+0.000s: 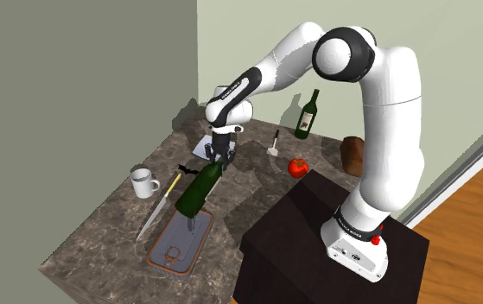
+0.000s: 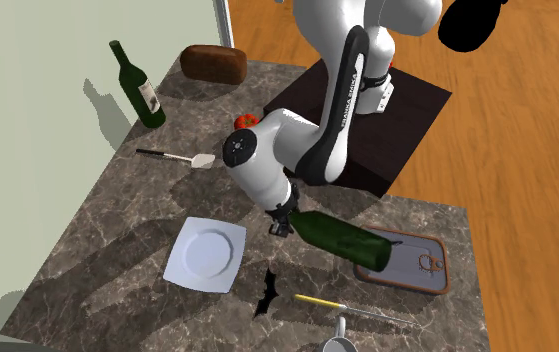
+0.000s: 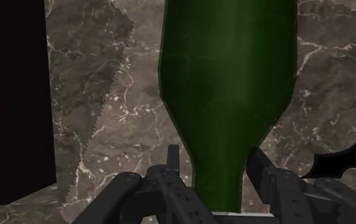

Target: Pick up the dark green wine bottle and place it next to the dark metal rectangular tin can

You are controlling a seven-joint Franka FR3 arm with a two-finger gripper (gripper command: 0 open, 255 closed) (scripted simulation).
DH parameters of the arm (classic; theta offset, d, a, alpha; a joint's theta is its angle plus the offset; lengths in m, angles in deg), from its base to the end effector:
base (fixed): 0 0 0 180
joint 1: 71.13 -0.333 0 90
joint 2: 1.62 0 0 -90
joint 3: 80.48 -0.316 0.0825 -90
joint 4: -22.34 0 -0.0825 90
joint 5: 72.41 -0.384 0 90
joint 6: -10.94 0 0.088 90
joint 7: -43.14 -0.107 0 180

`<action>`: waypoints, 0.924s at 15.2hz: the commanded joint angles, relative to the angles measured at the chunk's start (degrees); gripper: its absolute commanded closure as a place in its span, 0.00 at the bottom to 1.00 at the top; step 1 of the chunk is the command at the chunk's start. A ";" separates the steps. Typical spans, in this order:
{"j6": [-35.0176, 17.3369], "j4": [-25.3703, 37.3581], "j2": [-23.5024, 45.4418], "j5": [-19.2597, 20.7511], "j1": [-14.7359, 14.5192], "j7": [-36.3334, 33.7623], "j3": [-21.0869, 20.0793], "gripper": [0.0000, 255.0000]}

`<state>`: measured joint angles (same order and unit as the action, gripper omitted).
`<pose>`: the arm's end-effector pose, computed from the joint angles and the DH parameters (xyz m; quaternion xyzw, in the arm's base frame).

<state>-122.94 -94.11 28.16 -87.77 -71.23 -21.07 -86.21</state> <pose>0.5711 0.0631 0.1716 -0.8058 0.5718 0.1516 0.0293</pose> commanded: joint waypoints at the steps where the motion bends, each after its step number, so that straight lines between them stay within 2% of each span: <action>1: -1.10 0.03 1.13 -0.12 0.04 0.36 -0.03 1.00; 14: -7.09 2.51 9.71 -0.65 0.01 1.97 -0.25 1.00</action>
<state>-129.77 -91.83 37.41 -88.40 -71.19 -19.15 -86.42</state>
